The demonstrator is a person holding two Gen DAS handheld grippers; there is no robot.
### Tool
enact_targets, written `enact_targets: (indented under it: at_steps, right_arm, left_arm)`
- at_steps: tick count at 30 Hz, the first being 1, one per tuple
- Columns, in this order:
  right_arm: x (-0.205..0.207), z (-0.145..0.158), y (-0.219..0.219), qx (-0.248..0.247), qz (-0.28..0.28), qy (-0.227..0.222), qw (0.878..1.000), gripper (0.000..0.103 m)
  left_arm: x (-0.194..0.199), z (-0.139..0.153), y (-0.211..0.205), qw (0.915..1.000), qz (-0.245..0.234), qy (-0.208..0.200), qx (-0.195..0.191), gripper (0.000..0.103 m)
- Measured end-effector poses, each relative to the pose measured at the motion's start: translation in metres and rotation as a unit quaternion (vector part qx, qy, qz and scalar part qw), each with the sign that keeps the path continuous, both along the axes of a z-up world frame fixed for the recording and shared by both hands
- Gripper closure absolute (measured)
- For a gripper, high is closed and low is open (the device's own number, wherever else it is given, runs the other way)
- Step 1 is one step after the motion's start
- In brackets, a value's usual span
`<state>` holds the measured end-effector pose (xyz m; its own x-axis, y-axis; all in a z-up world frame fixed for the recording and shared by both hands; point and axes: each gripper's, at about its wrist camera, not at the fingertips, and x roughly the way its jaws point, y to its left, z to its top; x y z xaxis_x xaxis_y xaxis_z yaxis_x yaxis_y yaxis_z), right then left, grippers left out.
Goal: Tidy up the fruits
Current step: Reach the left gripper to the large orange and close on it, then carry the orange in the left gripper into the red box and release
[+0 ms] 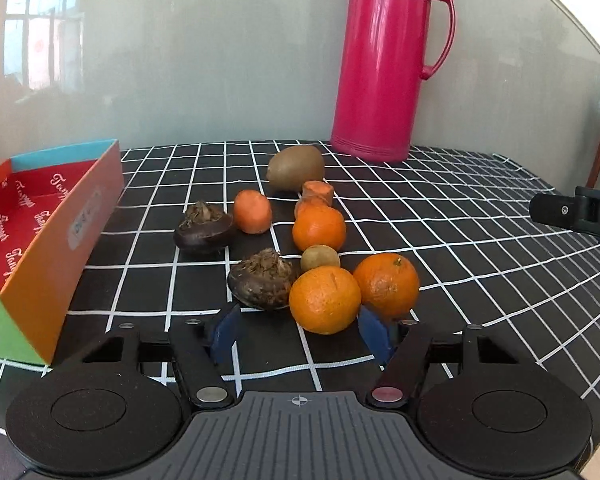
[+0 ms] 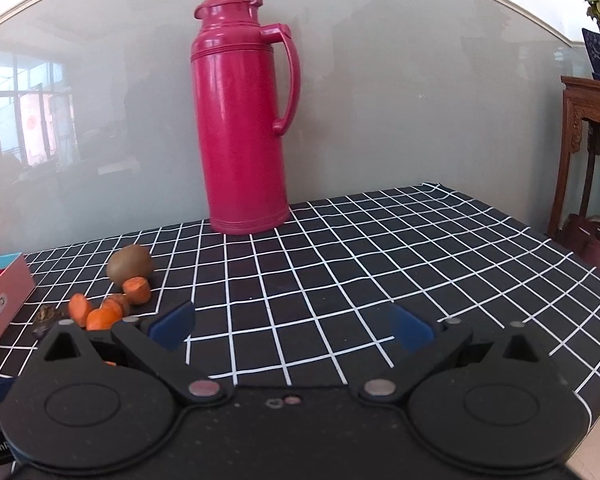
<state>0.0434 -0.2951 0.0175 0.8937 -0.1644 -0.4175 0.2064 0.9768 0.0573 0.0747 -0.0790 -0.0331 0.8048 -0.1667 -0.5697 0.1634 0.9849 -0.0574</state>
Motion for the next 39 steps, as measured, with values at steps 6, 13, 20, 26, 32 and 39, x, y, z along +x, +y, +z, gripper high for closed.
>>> enact_targets:
  at_steps: [6, 13, 20, 26, 32, 39]
  right_arm:
    - [0.006, -0.005, 0.001, -0.009, 0.004, 0.012, 1.0, 0.0]
    - [0.007, -0.006, -0.002, -0.015, 0.002, 0.015, 1.0, 0.0]
    - [0.005, -0.007, 0.0, -0.023, 0.004, 0.017, 1.0, 0.0]
    - [0.004, -0.006, 0.003, -0.025, 0.009, 0.017, 0.999, 0.0]
    - [0.005, -0.005, 0.014, -0.024, 0.017, 0.016, 0.999, 0.0]
    - [0.008, -0.006, 0.036, -0.034, 0.038, 0.017, 0.999, 0.0]
  left_arm:
    - [0.012, 0.0, -0.008, 0.9999, 0.002, -0.005, 0.012, 0.037]
    - [0.014, -0.003, -0.02, 0.9992, -0.011, -0.001, 0.039, 0.064]
    - [0.016, -0.001, -0.021, 0.9993, -0.01, -0.006, 0.036, 0.064]
    - [0.007, 0.02, -0.004, 0.9984, 0.005, -0.051, 0.022, 0.064]
    - [-0.011, 0.046, 0.062, 0.9893, 0.095, -0.105, 0.033, 0.064]
    - [-0.008, 0.039, 0.153, 0.9796, 0.191, -0.06, -0.013, 0.021]
